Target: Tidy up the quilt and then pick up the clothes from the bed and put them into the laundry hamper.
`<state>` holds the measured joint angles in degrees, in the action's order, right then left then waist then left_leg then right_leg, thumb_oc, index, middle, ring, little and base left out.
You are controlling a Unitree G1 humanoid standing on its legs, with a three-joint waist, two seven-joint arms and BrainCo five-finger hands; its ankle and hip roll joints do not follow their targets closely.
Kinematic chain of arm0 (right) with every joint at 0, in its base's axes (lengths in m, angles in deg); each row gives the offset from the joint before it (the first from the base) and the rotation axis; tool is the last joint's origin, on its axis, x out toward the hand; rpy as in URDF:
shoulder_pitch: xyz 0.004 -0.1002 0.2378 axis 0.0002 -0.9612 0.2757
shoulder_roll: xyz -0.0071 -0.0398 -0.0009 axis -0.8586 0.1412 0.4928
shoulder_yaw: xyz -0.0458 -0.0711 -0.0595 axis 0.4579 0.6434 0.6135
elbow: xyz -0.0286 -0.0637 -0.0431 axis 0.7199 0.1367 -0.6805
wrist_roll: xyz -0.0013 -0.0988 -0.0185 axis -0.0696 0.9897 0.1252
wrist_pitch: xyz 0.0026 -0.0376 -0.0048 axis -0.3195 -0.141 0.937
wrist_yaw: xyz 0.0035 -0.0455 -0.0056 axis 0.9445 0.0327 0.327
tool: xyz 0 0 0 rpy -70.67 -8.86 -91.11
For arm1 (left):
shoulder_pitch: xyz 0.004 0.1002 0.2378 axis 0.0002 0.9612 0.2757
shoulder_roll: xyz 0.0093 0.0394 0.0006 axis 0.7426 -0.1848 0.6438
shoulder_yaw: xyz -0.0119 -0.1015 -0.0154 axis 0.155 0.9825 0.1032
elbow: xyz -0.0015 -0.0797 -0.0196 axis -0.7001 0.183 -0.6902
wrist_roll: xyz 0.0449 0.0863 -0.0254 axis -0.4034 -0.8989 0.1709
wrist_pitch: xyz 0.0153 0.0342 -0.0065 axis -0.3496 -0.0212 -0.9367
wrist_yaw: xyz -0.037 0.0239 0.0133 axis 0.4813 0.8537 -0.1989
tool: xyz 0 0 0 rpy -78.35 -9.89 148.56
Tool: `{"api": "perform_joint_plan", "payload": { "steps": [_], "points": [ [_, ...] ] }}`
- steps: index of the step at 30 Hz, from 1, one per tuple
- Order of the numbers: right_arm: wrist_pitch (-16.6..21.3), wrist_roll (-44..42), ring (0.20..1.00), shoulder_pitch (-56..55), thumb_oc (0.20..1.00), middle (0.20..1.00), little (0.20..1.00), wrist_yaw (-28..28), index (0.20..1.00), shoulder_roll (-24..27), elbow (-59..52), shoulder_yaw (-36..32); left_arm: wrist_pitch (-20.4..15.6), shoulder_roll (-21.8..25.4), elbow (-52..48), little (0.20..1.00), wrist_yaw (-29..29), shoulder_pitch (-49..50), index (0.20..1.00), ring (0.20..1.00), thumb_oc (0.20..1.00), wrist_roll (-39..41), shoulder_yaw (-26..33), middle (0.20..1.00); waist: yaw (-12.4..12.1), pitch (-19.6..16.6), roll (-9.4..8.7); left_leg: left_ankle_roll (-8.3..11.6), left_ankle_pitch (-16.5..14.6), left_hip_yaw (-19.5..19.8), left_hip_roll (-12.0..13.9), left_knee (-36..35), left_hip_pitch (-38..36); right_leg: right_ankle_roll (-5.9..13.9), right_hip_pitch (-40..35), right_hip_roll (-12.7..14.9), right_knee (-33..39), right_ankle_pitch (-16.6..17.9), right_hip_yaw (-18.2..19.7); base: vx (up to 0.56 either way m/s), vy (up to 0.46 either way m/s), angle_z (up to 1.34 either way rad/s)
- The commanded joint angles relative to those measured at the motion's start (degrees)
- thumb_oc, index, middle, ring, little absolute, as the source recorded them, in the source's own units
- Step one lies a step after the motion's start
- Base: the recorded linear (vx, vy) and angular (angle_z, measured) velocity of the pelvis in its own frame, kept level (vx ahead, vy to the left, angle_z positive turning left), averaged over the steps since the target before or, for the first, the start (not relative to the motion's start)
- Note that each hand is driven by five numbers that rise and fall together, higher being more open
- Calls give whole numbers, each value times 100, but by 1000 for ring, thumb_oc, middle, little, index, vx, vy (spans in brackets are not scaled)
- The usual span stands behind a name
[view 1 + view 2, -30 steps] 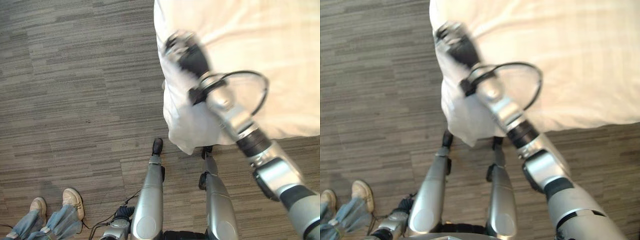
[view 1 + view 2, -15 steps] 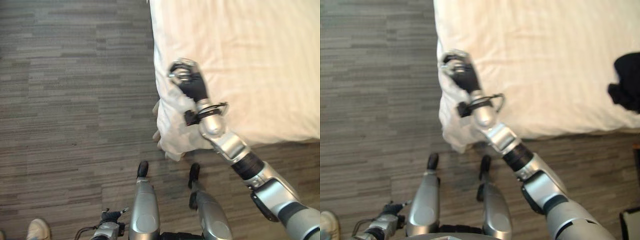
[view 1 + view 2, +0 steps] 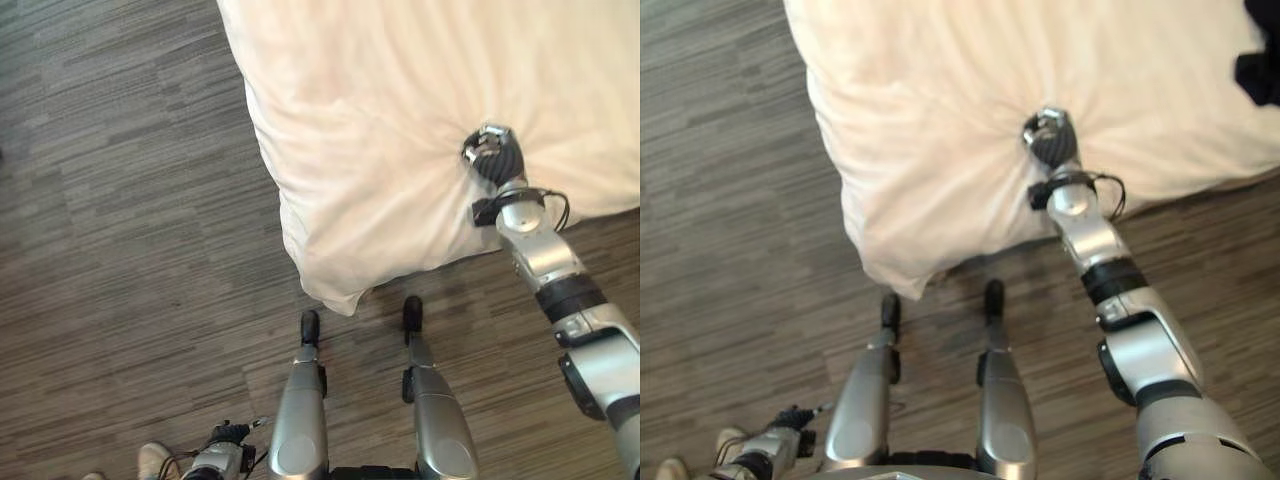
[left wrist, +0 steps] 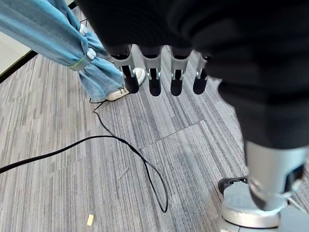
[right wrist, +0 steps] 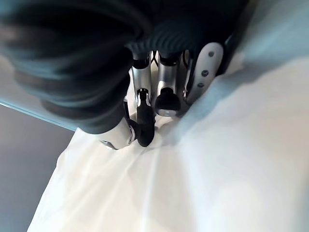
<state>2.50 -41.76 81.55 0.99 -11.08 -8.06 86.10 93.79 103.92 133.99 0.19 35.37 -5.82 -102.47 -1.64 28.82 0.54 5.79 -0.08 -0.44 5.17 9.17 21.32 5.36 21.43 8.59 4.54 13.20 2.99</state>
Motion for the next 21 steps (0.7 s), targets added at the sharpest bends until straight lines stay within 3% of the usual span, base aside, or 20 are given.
{"api": "perform_joint_plan", "payload": {
  "steps": [1,5,7,9,12,13,15,16,17,18,21],
  "points": [
    [-722,-420,200,-887,200,200,200,98,200,322,1421,-60,77,-102,188,1000,72,140,1000,1000,1000,228,-97,1000,39,98,244,-161,386,468,100,-353,222,317,-59,272,-489,-600,-232,-44,80,-7],
    [-776,-510,200,-1521,200,200,200,61,200,281,1557,-285,114,-109,191,1000,-64,78,1000,1000,1000,159,-112,1000,138,98,192,-182,341,395,109,-344,106,304,-160,275,-483,-607,-215,-40,38,6],
    [-810,-506,200,-2771,200,200,200,-100,200,67,1731,-529,253,-73,286,1000,-205,0,1000,1000,1000,111,-35,1000,352,97,31,-232,214,238,127,-363,-308,330,-521,241,-392,-578,-89,-66,34,13],
    [-913,-427,200,-3319,200,200,200,-103,200,-67,1935,-682,273,-69,380,1000,-236,-3,1000,1000,1000,-121,56,1000,448,60,-64,-255,135,122,142,-400,-600,370,-765,228,-295,-534,-3,-38,53,0],
    [-1059,-402,200,-3880,200,200,200,-41,200,-306,2333,-829,310,-58,538,1000,-296,-41,1000,1000,1000,-347,138,1000,586,-183,-181,-280,81,-53,141,-489,-883,424,-965,228,-176,-455,87,-14,96,-23],
    [-1394,-298,200,-4350,200,200,200,194,200,-587,2897,-1072,325,-44,739,1000,-340,-140,1000,1000,1000,-620,240,1000,764,-476,-297,-321,7,-257,146,-521,-1189,483,-1153,219,-153,-386,217,-7,131,-31],
    [-1596,-287,200,-4604,200,200,200,428,200,-757,3285,-1236,298,-48,819,1000,-391,-229,1000,1000,1000,-793,262,1000,891,-626,-346,-347,-56,-376,175,-510,-1372,498,-1260,196,-212,-391,294,34,106,-34],
    [-1775,-223,300,-4828,300,300,300,470,300,-921,3557,-1414,313,-54,885,1000,-403,-293,1000,1000,1000,-756,311,1000,1024,-795,-371,-374,-63,-495,188,-549,-1541,517,-1319,162,-290,-389,383,82,48,-49],
    [-1776,-223,482,-4831,482,482,482,469,482,-922,3555,-1414,313,-54,885,1000,-403,-292,1000,1000,1000,-756,310,1000,1020,-796,-372,-374,-62,-499,188,-552,-1544,517,-1318,162,-291,-390,387,165,55,-77],
    [-1994,-255,1000,-5052,1000,1000,1000,524,1000,-1042,3862,-1577,360,-66,948,1000,-382,-324,1000,1000,1000,-813,401,1000,1132,-959,-369,-414,-124,-600,166,-608,-1802,555,-1470,138,-326,-396,466,156,35,-63],
    [-2127,-204,1000,-5223,1000,1000,1000,616,1000,-1179,4057,-1726,405,-85,1018,1000,-417,-285,1000,1000,1000,-922,475,1000,1211,-1177,-357,-430,-134,-699,151,-688,-1977,590,-1526,121,-349,-380,536,134,20,-78]
  ]
}}
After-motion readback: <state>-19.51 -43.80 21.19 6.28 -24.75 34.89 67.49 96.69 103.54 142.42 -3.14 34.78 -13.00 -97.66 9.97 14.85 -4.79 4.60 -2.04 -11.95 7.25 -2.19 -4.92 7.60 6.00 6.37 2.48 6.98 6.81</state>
